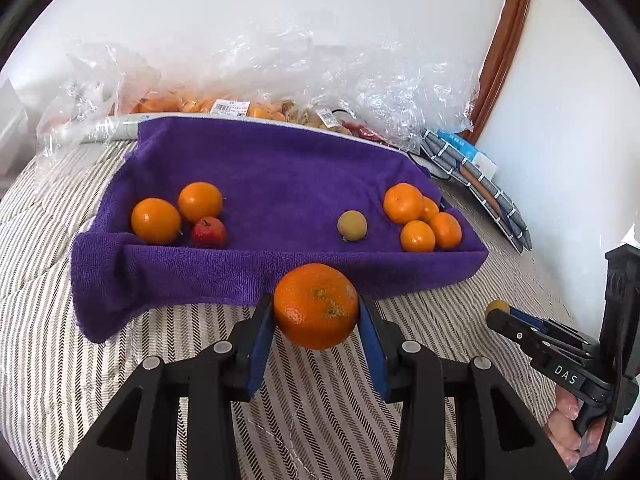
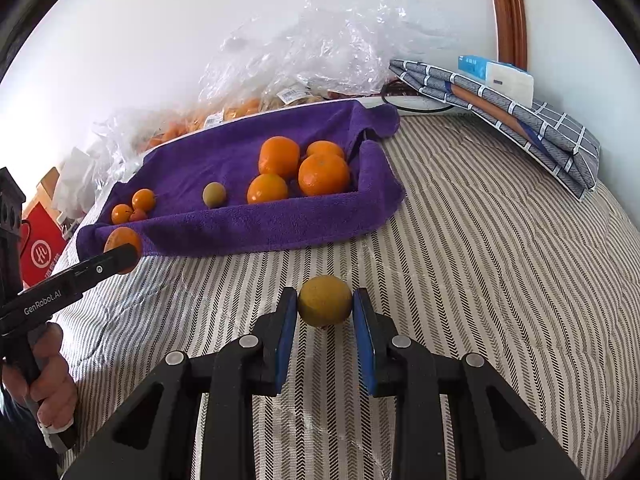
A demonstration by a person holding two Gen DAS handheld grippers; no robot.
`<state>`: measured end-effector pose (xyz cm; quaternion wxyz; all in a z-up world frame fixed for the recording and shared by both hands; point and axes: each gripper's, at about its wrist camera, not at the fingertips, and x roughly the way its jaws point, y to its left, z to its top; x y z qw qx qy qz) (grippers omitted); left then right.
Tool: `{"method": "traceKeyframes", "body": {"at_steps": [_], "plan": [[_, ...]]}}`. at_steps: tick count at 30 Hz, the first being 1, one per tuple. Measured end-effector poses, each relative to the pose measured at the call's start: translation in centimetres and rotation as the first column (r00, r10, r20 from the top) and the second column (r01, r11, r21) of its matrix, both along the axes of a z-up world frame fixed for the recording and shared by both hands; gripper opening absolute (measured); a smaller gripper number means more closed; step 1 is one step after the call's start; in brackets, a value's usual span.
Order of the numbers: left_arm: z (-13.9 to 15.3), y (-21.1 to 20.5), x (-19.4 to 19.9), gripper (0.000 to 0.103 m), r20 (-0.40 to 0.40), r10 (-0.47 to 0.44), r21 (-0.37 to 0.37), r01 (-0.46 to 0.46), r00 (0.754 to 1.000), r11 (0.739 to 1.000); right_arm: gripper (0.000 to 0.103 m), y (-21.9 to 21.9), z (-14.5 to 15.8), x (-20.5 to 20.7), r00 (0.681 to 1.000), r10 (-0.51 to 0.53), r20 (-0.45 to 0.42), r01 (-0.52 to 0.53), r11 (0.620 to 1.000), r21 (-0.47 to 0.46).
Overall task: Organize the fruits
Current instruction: 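Lower the yellow fruit and orange onto the towel and open both grippers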
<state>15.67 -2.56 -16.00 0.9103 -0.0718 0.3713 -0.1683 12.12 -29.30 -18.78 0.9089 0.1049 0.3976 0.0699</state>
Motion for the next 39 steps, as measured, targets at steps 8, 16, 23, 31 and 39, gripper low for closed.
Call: {"method": "traceKeyframes", "body": {"at_steps": [8,16,23,31,39], "plan": [[0.6,0.6,-0.6,0.039,0.040,0.020,-0.027,-0.019,0.999,0.999,0.028,-0.6,0.2,-0.3,0.999,-0.035,0.020,0.035,0.999,0.016],[0.8,1.5,-0.7,0.039,0.043,0.057,-0.054,-0.055,0.997,0.997,0.028,-0.4,0.6,-0.9,0.999,-0.015,0.036,0.014,1.000,0.022],[1.2,2.1,-1.0,0.039,0.065,0.074,-0.073,-0.069,0.995,0.995,0.028,-0.2,2.1,-0.8,0.998,-0.013,0.054,0.011,1.000,0.024],[2.2,3.4,-0.8,0.039,0.103,0.148,-0.063,-0.142,0.984,0.988,0.028,1.3,5.5,0.6,0.992,0.027,0.127,-0.027,1.000,0.000],[3.0,5.5,-0.1,0.039,0.122,0.188,-0.001,-0.189,0.975,0.982,0.028,3.3,7.2,3.0,0.981,0.078,0.178,-0.077,0.997,-0.010]]}}
